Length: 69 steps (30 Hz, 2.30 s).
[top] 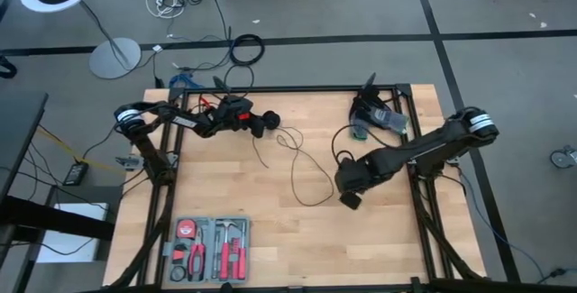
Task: Coil cords
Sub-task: Coil the black wire onto the black spool
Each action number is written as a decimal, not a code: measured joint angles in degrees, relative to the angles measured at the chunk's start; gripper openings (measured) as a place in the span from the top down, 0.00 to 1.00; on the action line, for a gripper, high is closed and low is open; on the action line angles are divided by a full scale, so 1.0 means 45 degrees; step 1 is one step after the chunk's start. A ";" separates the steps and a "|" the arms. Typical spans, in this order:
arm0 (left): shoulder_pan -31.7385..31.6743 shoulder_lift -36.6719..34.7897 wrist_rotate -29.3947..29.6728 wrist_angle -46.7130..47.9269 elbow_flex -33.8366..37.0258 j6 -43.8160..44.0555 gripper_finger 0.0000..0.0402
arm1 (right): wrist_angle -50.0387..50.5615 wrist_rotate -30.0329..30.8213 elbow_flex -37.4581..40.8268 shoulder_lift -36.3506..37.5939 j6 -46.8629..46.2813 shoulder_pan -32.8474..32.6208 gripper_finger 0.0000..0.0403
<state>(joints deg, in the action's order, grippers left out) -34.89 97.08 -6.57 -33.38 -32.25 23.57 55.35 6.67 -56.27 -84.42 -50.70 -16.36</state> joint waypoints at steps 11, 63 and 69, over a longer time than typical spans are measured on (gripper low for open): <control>0.0000 0.0015 -0.0053 -0.0149 0.0005 0.0180 1.00 | -1.1332 0.3770 -0.0044 -0.2446 0.7424 0.2246 1.00; 0.0276 0.0010 -0.1071 -0.0675 0.0010 0.0573 1.00 | -0.0035 0.9840 -0.0544 0.0255 -0.4347 -0.1126 0.99; 0.0427 0.0010 -0.1061 -0.1004 0.0010 0.0581 1.00 | -0.4168 0.9295 -0.0539 -0.1708 -0.0145 0.1630 0.94</control>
<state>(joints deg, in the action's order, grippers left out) -32.97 97.12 -11.34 -37.89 -32.21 26.19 36.59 48.50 -58.70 -92.11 -51.36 -9.02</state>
